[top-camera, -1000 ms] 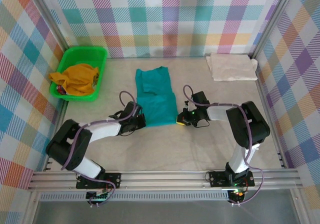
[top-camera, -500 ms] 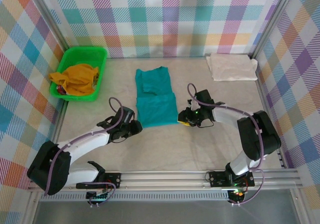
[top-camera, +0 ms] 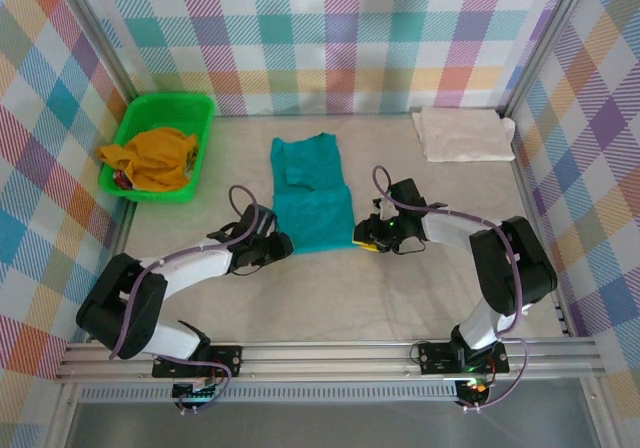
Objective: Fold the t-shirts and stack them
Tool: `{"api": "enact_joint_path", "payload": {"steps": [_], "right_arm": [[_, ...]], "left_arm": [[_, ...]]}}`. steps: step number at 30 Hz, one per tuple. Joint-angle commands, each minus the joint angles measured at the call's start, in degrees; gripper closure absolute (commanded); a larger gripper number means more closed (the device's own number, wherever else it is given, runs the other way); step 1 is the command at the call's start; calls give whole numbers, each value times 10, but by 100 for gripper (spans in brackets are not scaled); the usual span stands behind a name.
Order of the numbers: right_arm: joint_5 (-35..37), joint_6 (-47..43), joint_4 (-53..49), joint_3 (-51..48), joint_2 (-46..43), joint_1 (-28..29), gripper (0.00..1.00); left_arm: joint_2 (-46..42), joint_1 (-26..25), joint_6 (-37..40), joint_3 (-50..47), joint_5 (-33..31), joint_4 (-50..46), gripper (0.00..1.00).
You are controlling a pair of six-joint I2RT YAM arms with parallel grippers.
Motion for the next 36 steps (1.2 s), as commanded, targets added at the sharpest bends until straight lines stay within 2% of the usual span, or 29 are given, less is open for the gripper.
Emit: {"api": "enact_joint_path", "payload": {"steps": [1, 10, 25, 29, 32, 36], "right_arm": [[-12, 6, 12, 4, 1, 2, 65], [-7, 2, 14, 6, 8, 2, 66], [-12, 1, 12, 8, 26, 2, 67], [-12, 2, 14, 8, 28, 2, 67], [-12, 2, 13, 9, 26, 3, 67], [-11, 4, 11, 7, 16, 3, 67]], "left_arm": [[16, 8, 10, 18, 3, -11, 60], [-16, 12, -2, 15, -43, -85, 54], [59, 16, 13, 50, -3, -35, 55], [66, 16, 9, 50, -1, -21, 59], [71, 16, 11, 49, -5, -17, 67], [74, 16, 13, 50, -12, -20, 85]]}}
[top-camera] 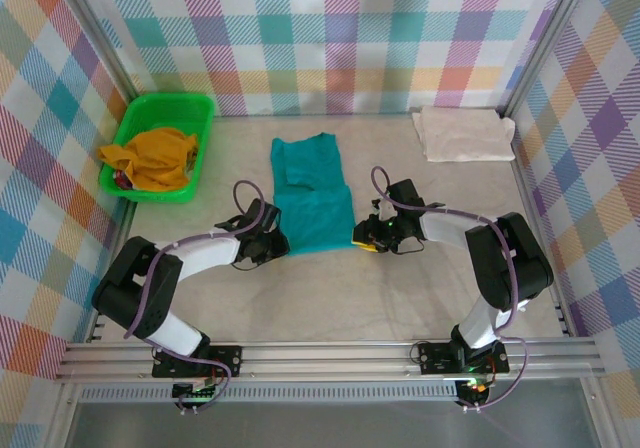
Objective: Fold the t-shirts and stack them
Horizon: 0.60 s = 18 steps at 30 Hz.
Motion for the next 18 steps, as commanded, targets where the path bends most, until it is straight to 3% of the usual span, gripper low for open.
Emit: {"api": "enact_joint_path", "payload": {"steps": [1, 4, 18], "right_arm": [[-6, 3, 0, 4, -6, 2, 67], [-4, 4, -1, 2, -18, 2, 67], [21, 24, -18, 10, -9, 16, 56]], "left_arm": [[8, 3, 2, 11, -4, 7, 92], [1, 3, 1, 13, -16, -4, 100], [-39, 3, 3, 4, -31, -25, 100]]}}
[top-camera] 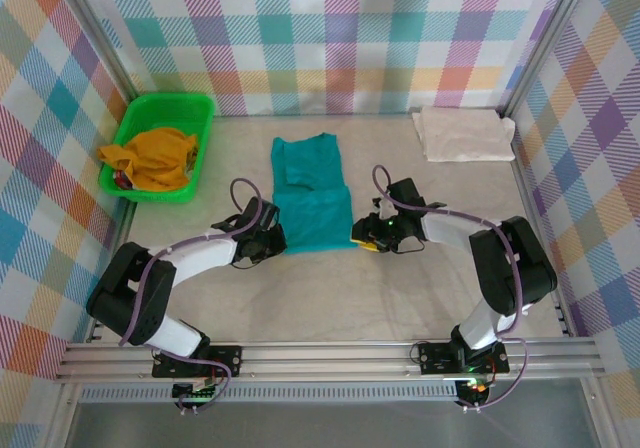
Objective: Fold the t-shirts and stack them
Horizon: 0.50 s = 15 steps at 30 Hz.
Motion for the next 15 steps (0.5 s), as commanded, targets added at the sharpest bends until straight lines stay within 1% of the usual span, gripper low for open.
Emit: {"api": "enact_joint_path", "payload": {"steps": [1, 9, 15], "right_arm": [[12, 10, -10, 10, 13, 8, 56], [11, 18, -6, 28, 46, 18, 55], [7, 25, 3, 43, 62, 30, 58]], "left_arm": [[-13, 3, 3, 2, -10, -17, 100], [-8, 3, 4, 3, -6, -16, 100], [-10, 3, 5, 1, -11, -17, 100]]}}
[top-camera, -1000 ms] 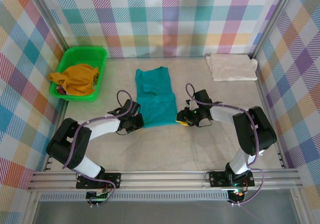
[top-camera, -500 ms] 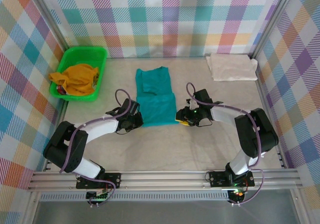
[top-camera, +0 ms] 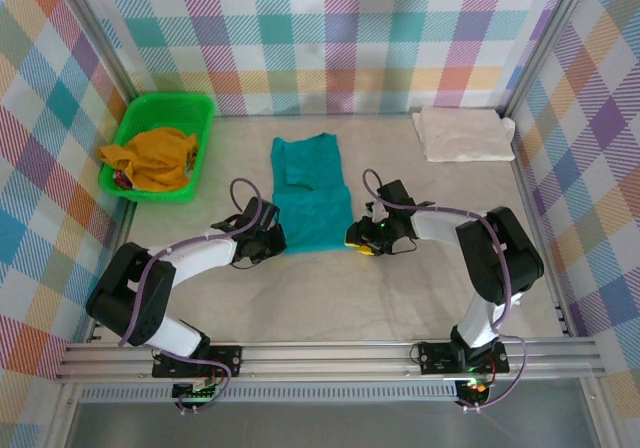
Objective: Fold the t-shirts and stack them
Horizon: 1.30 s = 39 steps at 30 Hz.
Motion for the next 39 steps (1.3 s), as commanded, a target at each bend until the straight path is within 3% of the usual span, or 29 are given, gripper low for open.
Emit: {"api": "enact_joint_path", "payload": {"steps": [1, 5, 15, 39], "right_arm": [[-4, 12, 5, 21, 11, 9, 58], [4, 21, 12, 25, 13, 11, 62], [90, 57, -15, -10, -25, 11, 58], [55, 55, 19, 58, 43, 19, 60]], "left_arm": [[-8, 3, 4, 1, -11, -16, 100], [-7, 3, 2, -2, -11, -13, 100], [-7, 3, 4, -1, -9, -14, 100], [-3, 3, 1, -12, -2, -6, 100]]}}
